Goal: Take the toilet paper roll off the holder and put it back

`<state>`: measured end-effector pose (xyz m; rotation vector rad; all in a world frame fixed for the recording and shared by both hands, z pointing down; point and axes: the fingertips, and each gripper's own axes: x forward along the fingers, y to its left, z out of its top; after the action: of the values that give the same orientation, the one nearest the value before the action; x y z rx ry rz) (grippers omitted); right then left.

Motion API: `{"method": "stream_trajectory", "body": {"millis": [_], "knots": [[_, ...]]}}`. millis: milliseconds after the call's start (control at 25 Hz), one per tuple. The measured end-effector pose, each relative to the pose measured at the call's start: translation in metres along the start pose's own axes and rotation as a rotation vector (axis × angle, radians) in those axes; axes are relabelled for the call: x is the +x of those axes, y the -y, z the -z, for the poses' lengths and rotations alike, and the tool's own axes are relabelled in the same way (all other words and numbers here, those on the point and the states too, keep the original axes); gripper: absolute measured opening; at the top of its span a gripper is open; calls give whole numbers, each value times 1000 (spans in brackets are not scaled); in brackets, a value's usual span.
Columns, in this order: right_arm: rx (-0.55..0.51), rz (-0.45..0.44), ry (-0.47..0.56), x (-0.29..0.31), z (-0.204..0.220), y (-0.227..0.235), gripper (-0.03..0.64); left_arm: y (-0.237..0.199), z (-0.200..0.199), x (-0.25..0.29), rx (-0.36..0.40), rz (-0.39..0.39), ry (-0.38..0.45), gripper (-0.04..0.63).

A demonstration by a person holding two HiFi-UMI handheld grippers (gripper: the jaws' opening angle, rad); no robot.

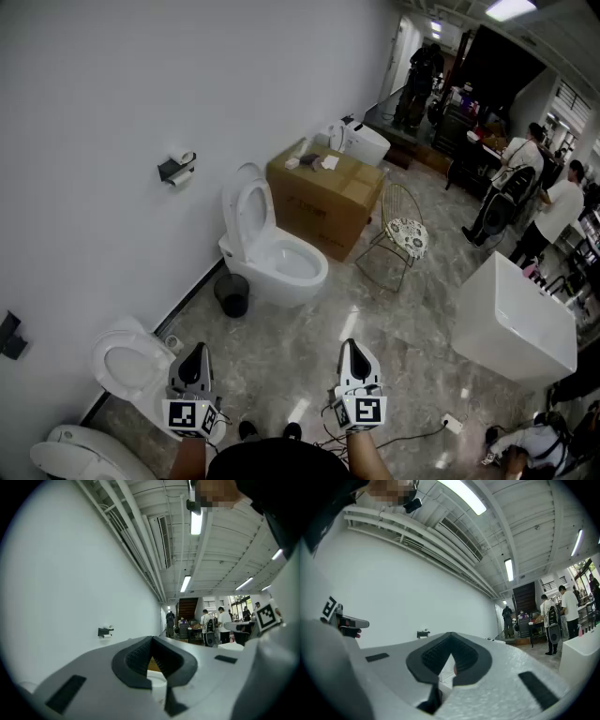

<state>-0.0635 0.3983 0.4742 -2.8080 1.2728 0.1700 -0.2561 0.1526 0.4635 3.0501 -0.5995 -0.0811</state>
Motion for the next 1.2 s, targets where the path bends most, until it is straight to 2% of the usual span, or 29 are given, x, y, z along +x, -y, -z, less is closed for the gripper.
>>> {"method": "stream_trajectory", "body": {"millis": [680,880,1200], "knots": [[-10,-18,-15,2,-4,-7,3,5,6,1,4,20,21,3],[-11,-23,-10,5,-5,-7,4,7,2,2,-2,4,3,3],[-12,-15,-14,8,-7,-5,8,7,3,7,9,18,4,3]]}}
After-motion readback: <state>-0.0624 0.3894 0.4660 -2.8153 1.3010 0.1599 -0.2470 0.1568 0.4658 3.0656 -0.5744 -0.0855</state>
